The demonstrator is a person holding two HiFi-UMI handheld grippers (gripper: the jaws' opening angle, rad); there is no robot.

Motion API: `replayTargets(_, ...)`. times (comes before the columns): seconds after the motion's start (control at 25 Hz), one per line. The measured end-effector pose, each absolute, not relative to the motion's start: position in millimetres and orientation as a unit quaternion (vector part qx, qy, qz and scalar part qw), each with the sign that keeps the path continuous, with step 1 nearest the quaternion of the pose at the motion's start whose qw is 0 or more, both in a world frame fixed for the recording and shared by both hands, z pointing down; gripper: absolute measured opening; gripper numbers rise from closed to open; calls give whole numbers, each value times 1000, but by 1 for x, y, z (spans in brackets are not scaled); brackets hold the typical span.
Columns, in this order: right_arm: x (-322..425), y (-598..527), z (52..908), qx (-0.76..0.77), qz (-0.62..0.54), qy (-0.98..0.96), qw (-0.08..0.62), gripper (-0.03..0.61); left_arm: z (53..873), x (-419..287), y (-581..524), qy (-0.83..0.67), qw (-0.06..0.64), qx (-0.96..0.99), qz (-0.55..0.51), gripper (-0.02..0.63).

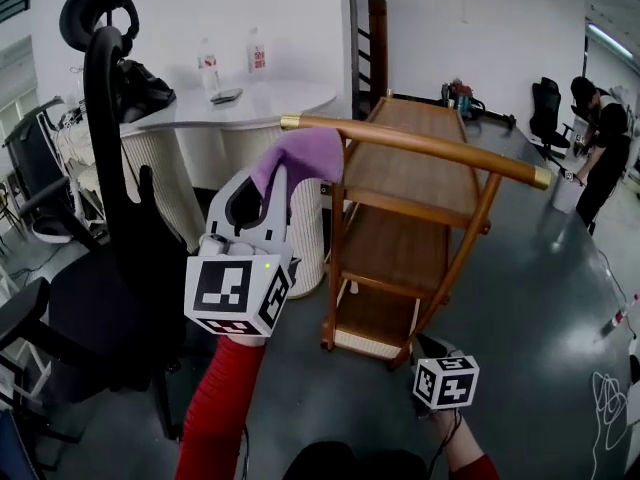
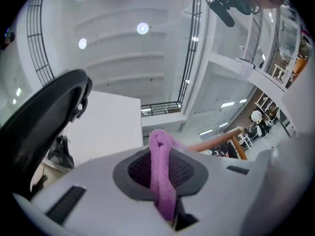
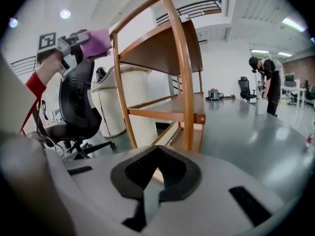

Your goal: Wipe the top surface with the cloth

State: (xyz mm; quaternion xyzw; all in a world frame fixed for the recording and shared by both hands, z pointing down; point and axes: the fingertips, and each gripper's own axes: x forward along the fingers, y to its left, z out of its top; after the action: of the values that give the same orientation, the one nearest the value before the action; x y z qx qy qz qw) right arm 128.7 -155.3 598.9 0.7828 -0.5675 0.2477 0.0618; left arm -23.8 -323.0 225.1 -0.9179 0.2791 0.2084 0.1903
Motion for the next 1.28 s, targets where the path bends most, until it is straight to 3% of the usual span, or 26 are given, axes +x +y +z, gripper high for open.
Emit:
replayTargets(0.2, 123, -157, 578, 781, 233, -576, 67, 3, 132, -28, -310, 290, 225, -890, 270, 48)
replayTargets(0.44, 121, -158, 593, 777, 241, -577, 70, 3, 168, 3, -312, 272, 209, -908, 240, 48)
replayTargets(0.64, 112, -150, 615, 774, 245, -578, 82, 3, 254, 13, -302, 256, 185, -929, 193, 48)
replayTargets(0.8, 108, -142, 639, 770, 258, -576, 96, 3, 344, 26, -313, 242, 128, -952, 134, 48)
replayTargets(1.28, 108, -106, 730, 754, 329, -556, 120, 3, 702, 50, -348, 256, -62, -955, -136, 48)
